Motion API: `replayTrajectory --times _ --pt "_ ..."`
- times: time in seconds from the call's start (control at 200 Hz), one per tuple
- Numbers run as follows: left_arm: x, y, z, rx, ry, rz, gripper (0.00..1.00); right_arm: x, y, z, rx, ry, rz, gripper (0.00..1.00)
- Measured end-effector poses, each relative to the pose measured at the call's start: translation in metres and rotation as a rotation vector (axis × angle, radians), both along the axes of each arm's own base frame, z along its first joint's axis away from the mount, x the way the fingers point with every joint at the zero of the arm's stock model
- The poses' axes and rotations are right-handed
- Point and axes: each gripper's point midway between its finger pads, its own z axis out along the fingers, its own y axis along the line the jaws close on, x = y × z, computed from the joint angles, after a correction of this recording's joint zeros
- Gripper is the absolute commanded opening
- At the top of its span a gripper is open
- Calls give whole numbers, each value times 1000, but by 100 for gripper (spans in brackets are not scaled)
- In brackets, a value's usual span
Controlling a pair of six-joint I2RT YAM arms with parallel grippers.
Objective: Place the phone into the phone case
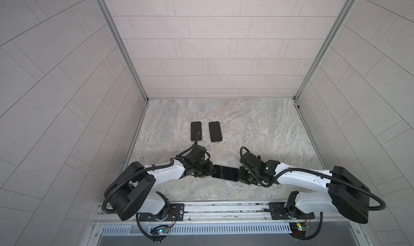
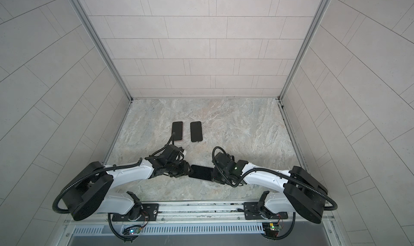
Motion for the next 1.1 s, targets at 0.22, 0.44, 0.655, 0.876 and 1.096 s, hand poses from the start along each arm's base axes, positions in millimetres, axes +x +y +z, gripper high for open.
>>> replayTrajectory --times 0.22,0.44,0.655,0.876,1.096 --pt "2 0 0 0 -10 5 40 -1 -1 -3 -24 29 -18 2" --pt "6 0 0 -1 -20 13 40 -1 -1 -11 -70 72 -37 0" --pt "10 0 0 -4 -29 21 40 0 0 -11 -87 89 -60 0" --pt "10 0 0 -6 -36 21 40 8 3 3 -129 55 -1 14" --pt "-1 -6 -1 0 -22 -50 38 46 -11 46 -166 -77 52 14"
